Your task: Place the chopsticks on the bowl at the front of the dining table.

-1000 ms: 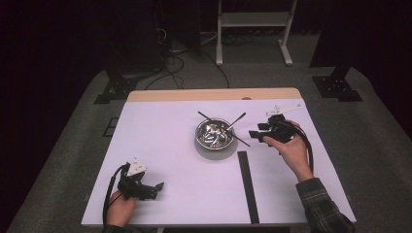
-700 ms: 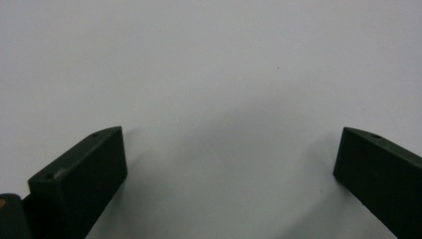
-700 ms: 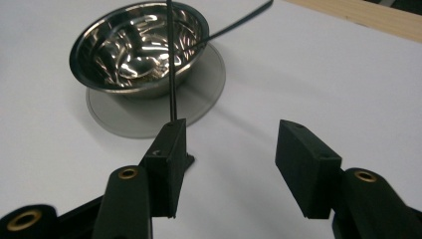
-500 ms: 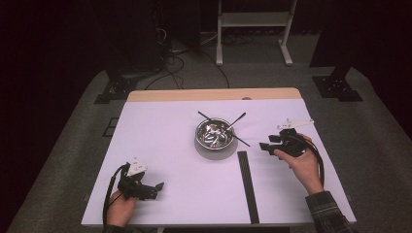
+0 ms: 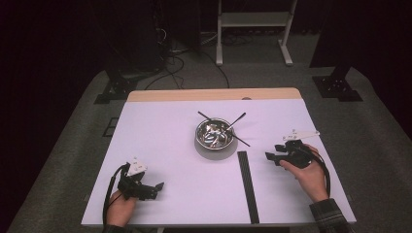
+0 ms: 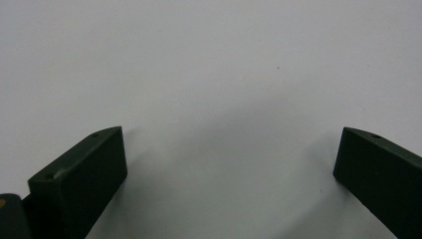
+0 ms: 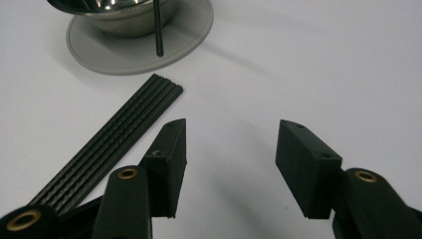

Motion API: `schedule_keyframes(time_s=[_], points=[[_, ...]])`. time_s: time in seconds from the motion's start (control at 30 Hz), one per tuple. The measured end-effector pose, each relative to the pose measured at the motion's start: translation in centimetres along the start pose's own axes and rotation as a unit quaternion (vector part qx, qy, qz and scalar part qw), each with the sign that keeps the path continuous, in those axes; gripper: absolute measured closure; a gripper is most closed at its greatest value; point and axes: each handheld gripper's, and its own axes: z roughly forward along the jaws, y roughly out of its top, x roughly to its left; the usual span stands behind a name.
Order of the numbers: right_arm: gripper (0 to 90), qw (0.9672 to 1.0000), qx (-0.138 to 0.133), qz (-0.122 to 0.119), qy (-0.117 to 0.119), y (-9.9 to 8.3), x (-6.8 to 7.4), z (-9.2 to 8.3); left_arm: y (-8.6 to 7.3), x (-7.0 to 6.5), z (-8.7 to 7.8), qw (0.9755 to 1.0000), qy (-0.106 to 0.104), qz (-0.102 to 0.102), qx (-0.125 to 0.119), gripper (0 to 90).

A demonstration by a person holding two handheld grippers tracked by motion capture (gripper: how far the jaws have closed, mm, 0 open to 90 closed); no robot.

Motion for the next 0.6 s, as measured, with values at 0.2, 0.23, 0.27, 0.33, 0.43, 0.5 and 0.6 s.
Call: schedule_keyframes(time_s=[0.2, 0.23, 0.27, 0.33, 0.43, 0.5, 0.6], points=[[44.5, 0.9999, 0.009, -0.004, 0.003, -0.6, 0.4, 0.6, 0.0, 0.0, 0.0, 1.0, 0.0, 0.0, 0.0, 0.0], [44.5, 0.9999, 0.01, -0.005, 0.003, -0.6, 0.5, 0.7, 0.0, 0.0, 0.0, 1.0, 0.0, 0.0, 0.0, 0.0], [44.5, 0.9999, 0.01, -0.005, 0.006, -0.6, 0.6, 0.9, 0.0, 0.0, 0.0, 1.0, 0.0, 0.0, 0.0, 0.0], [44.5, 0.9999, 0.012, -0.009, 0.008, -0.6, 0.8, 1.1, 0.0, 0.0, 0.0, 1.0, 0.0, -0.001, 0.0, 0.0], [44.5, 0.9998, 0.011, -0.011, 0.015, -0.5, 1.2, 1.4, 0.0, 0.0, 0.0, 1.0, 0.0, -0.001, 0.0, 0.0], [44.5, 0.9997, 0.012, -0.012, 0.017, -0.4, 1.5, 1.6, 0.0, 0.0, 0.0, 1.0, 0.0, -0.001, 0.0, 0.0], [44.6, 0.9994, 0.016, -0.016, 0.024, -0.4, 2.2, 2.1, 0.0, 0.0, 0.0, 1.0, -0.001, -0.001, 0.0, 0.0]])
